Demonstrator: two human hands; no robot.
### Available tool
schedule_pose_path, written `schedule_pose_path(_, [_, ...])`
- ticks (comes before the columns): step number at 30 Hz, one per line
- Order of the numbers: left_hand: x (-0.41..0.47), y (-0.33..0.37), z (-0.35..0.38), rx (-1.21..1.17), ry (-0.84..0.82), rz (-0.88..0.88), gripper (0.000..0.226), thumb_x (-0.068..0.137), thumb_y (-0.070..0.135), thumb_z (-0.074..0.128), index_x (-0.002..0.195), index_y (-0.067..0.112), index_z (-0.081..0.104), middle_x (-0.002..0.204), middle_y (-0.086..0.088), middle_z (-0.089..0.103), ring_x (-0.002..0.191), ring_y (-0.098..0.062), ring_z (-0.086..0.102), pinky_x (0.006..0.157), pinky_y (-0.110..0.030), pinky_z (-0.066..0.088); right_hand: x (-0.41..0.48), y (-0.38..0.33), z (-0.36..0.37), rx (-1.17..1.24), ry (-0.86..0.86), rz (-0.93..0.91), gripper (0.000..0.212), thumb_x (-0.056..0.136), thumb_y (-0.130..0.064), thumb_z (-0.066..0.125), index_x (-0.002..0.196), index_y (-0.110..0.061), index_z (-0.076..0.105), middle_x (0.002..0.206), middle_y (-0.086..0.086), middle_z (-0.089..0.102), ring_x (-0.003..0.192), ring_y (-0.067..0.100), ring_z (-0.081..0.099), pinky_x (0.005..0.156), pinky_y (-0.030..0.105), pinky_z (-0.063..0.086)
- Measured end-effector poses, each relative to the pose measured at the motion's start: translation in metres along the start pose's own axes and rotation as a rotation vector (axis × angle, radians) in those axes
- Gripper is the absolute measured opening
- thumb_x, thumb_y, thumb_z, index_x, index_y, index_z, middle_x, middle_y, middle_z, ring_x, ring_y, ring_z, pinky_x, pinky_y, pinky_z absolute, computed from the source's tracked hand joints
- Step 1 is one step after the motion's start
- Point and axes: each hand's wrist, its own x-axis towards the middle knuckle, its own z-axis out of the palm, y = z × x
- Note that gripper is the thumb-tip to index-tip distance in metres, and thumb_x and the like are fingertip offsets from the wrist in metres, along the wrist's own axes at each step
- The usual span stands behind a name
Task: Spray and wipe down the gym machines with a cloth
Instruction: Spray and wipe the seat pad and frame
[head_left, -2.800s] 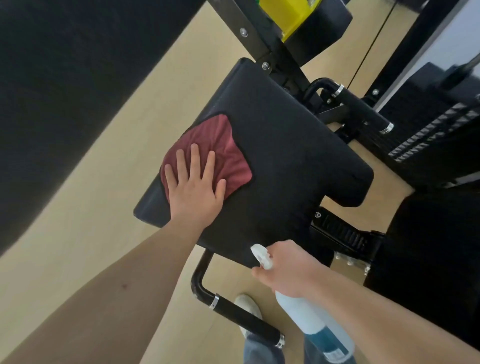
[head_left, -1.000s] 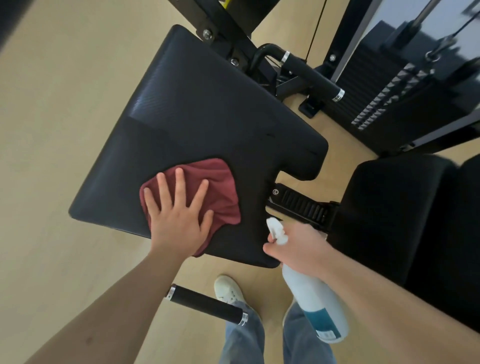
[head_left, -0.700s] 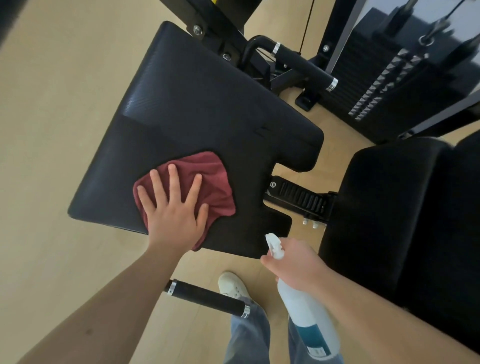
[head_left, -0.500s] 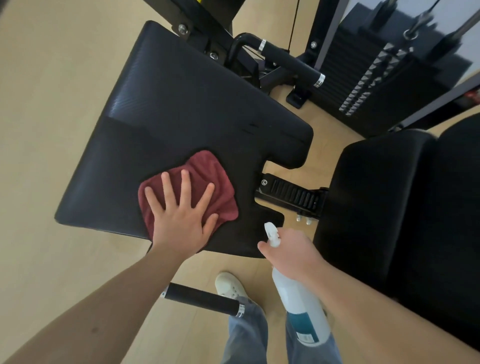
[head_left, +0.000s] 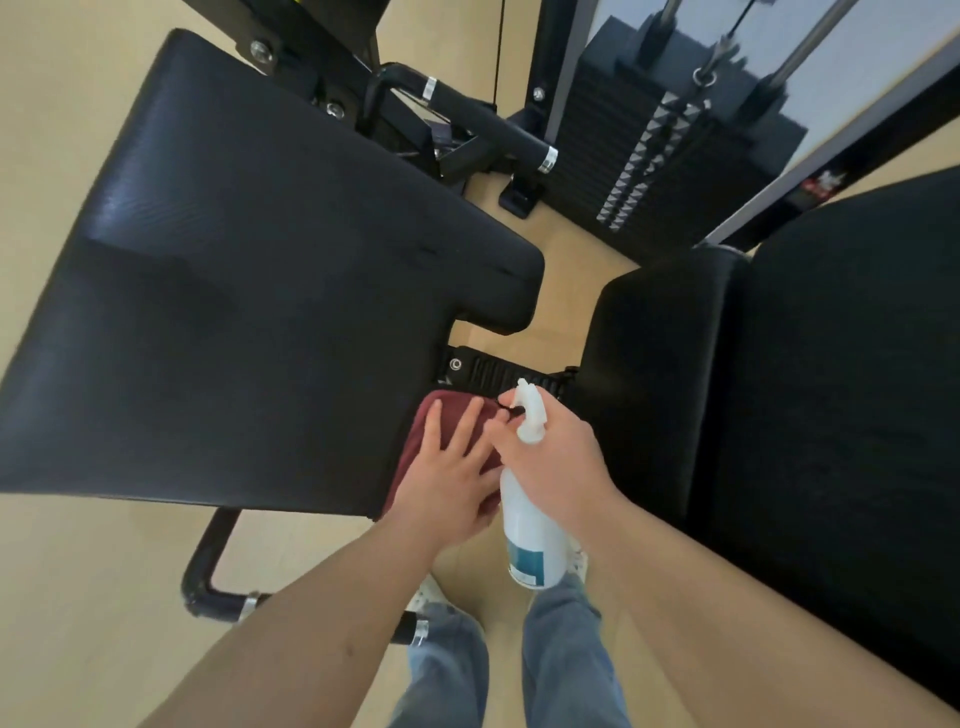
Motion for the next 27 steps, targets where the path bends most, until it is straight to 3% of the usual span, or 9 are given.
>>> schedule_pose_path(1, [0.001,-0.001,0.001,-0.007,0.007,0.015,0.077,0.103,0.062,0.025,0.151,0.034,-0.029,0.172,-0.008,-0.011,0.154,-0.043,-0.019,0.109,-0.070,-0.026,-0.001,-0.001,-0.002,0.040,-0.015,0.006,0.017,0.093,-0.046,0.064,0.108,-0.043,0.056,0.092,-0.016,0.066,0.083,0.010,0.068,0.079,0.035,0.062])
schedule_pose_path(3, [-0.004,-0.009,0.000,-0.034,-0.014,0.029,0.073,0.100,0.063,0.033,0.161,0.039,0.001,0.173,-0.007,0.002,0.157,-0.042,-0.008,0.114,-0.067,-0.023,-0.004,-0.003,-0.006,0.093,-0.020,0.006,0.016,0.094,-0.042,0.066,0.105,-0.047,0.055,0.092,-0.018,0.065,0.084,0.009,0.067,0.077,0.030,0.062])
schedule_pose_path(5, [-0.015,-0.021,-0.001,-0.031,-0.029,0.041,0.068,0.098,0.066,0.039,0.159,0.039,0.026,0.171,-0.006,0.018,0.157,-0.041,0.006,0.120,-0.065,-0.017,-0.005,-0.007,-0.011,0.136,0.012,0.015,0.019,0.095,-0.034,0.067,0.100,-0.048,0.055,0.089,-0.019,0.063,0.081,0.009,0.066,0.067,0.019,0.057])
schedule_pose_path(9, [-0.055,-0.057,0.005,-0.030,0.066,-0.034,0.059,0.096,0.067,0.042,0.149,0.042,0.049,0.166,-0.004,0.032,0.154,-0.040,0.022,0.122,-0.067,0.001,0.005,-0.014,-0.018,0.179,0.088,0.096,0.028,0.093,-0.015,0.066,0.107,-0.038,0.056,0.091,-0.006,0.063,0.081,0.013,0.063,0.060,0.022,0.045])
schedule_pose_path(13, [-0.095,-0.087,0.005,-0.004,0.071,-0.138,0.061,0.095,0.069,0.037,0.150,0.044,0.047,0.166,-0.005,0.032,0.152,-0.047,0.024,0.116,-0.074,0.008,0.019,-0.018,-0.019,0.162,0.116,0.199,0.022,0.093,-0.018,0.067,0.108,-0.026,0.053,0.089,-0.006,0.057,0.081,0.013,0.059,0.058,0.021,0.038])
schedule_pose_path(18, [-0.078,-0.072,-0.002,0.033,-0.018,-0.204,0.068,0.092,0.075,0.028,0.154,0.046,0.037,0.167,-0.010,0.029,0.148,-0.059,0.013,0.105,-0.084,-0.010,0.030,-0.026,-0.027,0.110,0.102,0.147,0.017,0.093,-0.021,0.068,0.103,-0.023,0.054,0.085,-0.008,0.056,0.075,0.009,0.056,0.057,0.018,0.034])
schedule_pose_path(24, [-0.032,-0.028,0.001,0.026,-0.051,-0.151,0.068,0.098,0.073,0.020,0.160,0.047,0.005,0.173,-0.008,-0.004,0.151,-0.055,-0.009,0.094,-0.084,-0.026,0.036,-0.027,-0.029,0.117,0.092,0.135,0.020,0.093,-0.021,0.070,0.106,-0.024,0.055,0.085,-0.009,0.056,0.074,0.007,0.057,0.057,0.015,0.035])
schedule_pose_path(27, [-0.018,-0.016,0.004,-0.009,-0.026,-0.105,0.068,0.101,0.069,0.017,0.161,0.042,-0.003,0.171,-0.009,-0.014,0.153,-0.049,-0.017,0.097,-0.080,-0.029,0.030,-0.028,-0.028,0.149,0.060,0.123,0.021,0.093,-0.019,0.069,0.104,-0.030,0.053,0.090,-0.006,0.059,0.079,0.012,0.060,0.059,0.019,0.039])
